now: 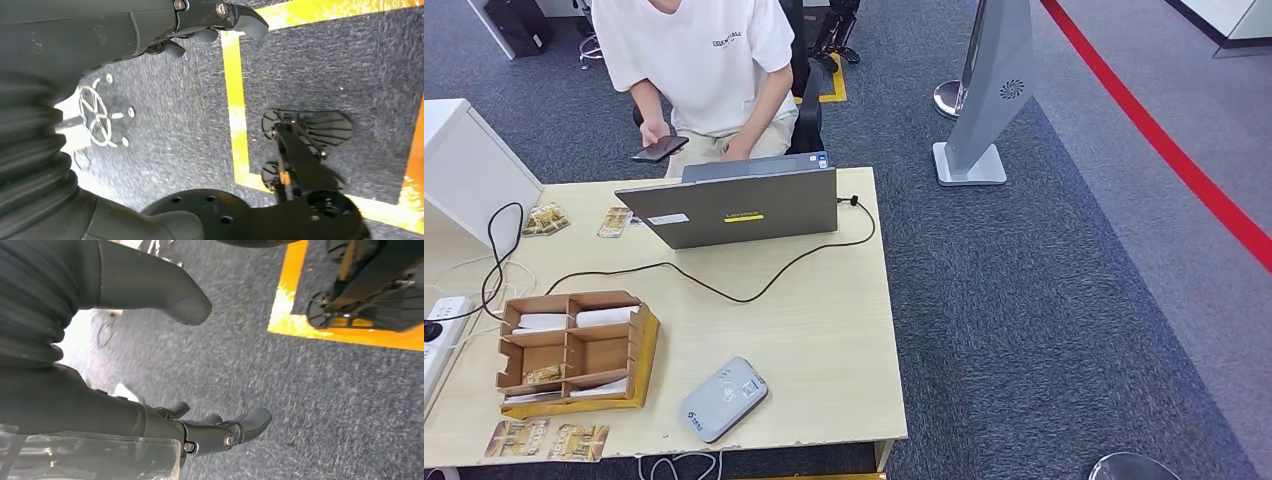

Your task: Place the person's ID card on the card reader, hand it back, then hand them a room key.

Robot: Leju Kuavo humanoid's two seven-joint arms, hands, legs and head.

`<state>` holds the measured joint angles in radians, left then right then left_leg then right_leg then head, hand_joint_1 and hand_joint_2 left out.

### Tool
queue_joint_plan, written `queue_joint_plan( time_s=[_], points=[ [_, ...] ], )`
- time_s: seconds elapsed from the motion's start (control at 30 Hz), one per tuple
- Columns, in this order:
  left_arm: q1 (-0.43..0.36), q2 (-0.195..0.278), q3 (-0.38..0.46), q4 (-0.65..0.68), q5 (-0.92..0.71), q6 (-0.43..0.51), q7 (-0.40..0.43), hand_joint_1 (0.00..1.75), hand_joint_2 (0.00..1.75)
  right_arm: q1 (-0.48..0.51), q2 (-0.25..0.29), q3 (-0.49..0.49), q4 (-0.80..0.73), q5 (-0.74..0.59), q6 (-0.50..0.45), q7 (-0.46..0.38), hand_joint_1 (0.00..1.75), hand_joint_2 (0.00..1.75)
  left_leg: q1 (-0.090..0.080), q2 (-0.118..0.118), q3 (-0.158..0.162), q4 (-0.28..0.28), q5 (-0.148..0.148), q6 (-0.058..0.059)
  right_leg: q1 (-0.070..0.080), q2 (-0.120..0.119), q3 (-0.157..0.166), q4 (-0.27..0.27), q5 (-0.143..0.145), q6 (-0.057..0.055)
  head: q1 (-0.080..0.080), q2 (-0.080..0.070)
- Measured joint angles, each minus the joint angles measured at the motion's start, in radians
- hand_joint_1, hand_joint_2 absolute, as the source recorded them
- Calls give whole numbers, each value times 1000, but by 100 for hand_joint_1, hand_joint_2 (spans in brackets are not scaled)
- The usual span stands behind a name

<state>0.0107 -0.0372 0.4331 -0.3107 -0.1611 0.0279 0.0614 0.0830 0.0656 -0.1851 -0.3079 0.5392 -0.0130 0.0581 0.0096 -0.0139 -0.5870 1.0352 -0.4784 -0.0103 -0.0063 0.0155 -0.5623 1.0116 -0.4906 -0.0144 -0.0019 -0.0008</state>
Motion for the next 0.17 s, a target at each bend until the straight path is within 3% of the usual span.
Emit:
queue_joint_plan(
  time_s=[0.03,0.07,0.13,0.17],
  points=[
    [8,2,-22,-3,9,-1,-4,0,175,4,-3,9,-4,-30,0,-3,0,131,0,0,0,0,0,0,0,0,0,0,0,0,0,0],
    [15,3,-44,-7,18,-3,-7,0,131,7,-6,17,-8,-59,1,-6,0,87,0,0,0,0,0,0,0,0,0,0,0,0,0,0],
    [31,7,-87,-14,35,-5,-13,87,44,14,-11,35,-16,-117,2,-12,87,0,0,0,0,0,0,0,0,0,0,0,0,0,0,0],
    [34,7,-97,-15,39,-6,-14,116,0,16,-12,39,-18,-131,2,-13,116,0,0,0,0,0,0,0,0,0,0,0,0,0,0,0]
  ],
)
